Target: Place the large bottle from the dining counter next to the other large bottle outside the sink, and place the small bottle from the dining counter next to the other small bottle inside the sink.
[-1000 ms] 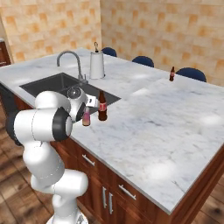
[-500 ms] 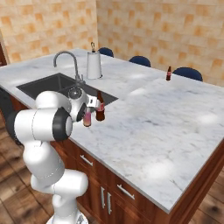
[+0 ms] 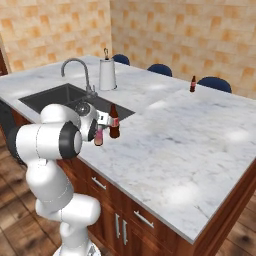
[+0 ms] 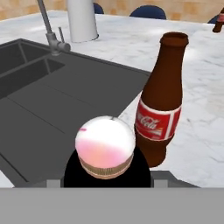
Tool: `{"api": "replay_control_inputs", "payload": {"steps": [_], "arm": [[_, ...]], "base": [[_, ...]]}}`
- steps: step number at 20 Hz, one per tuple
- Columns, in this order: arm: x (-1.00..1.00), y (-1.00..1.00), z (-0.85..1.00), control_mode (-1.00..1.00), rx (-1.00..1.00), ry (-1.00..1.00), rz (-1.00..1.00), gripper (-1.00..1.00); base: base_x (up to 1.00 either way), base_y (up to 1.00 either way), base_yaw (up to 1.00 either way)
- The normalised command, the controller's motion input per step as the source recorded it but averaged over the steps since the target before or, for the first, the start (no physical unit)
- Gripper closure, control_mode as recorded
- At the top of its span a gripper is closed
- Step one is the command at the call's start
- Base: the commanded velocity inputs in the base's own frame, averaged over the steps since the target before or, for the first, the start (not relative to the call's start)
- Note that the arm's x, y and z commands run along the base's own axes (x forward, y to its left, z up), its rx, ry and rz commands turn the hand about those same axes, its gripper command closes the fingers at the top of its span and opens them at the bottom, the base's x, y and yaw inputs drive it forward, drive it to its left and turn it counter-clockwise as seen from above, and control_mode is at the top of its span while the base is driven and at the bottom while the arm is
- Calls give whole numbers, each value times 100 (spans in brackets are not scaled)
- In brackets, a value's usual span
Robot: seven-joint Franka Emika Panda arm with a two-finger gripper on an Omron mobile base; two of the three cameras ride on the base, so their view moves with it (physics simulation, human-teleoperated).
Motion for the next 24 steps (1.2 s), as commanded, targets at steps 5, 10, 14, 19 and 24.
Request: {"api": "replay_control_inputs", "payload": {"steps": [5, 10, 14, 19, 24], "arm": [[0, 22, -9, -100, 0, 0, -4, 100], [0, 18, -22, -100, 0, 0, -2, 100], [0, 18, -26, -100, 0, 0, -2, 100], [0, 20, -24, -100, 0, 0, -2, -100], [-40, 0, -1, -100, 0, -8, 0, -100]], "base": [[0, 0, 0], [0, 0, 0], [0, 0, 0], [0, 0, 0], [0, 0, 0]]}}
